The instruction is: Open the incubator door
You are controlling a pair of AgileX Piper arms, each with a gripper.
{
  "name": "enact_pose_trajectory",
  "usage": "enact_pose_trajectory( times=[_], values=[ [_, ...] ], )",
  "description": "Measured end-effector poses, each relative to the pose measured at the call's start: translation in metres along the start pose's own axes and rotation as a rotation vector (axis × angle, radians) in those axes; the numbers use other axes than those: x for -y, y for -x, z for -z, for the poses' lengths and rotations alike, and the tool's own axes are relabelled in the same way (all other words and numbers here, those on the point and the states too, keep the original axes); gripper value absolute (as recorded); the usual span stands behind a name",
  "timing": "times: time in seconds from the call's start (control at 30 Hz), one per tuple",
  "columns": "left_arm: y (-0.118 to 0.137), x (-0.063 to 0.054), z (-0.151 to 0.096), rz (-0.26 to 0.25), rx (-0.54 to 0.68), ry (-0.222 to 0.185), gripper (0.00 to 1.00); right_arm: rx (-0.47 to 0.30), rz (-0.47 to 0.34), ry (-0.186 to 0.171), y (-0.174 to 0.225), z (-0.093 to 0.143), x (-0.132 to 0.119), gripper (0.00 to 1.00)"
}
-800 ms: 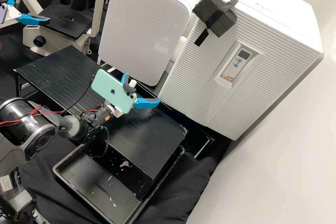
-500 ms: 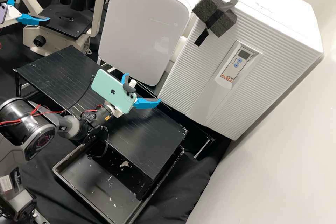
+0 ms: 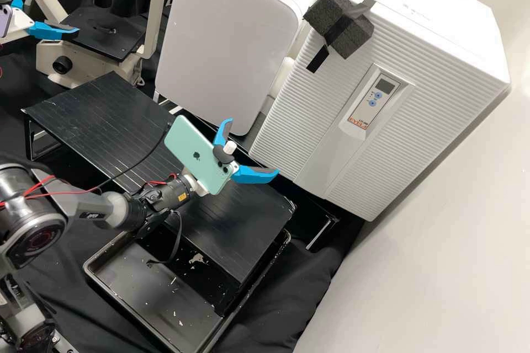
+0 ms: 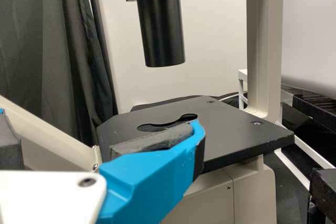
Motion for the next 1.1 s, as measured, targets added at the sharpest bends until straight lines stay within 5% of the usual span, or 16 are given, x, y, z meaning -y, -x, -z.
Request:
enact_pose_trajectory(
  times=[0.27, 0.6, 1.1],
  values=[
    [0.000, 0.000, 0.000, 0.000, 0.000, 0.000, 1.00, -0.103, -0.118, -0.015, -0.021, 0.035, -0.038, 1.00],
    [0.000, 0.000, 0.000, 0.000, 0.000, 0.000, 1.00, -0.061, -0.160, -0.062, -0.040, 0.054, -0.056, 1.00],
    [0.000, 0.000, 0.000, 0.000, 0.000, 0.000, 1.00, -0.064, -0.183, 0.026, -0.054, 0.075, -0.052, 1.00]
  ],
)
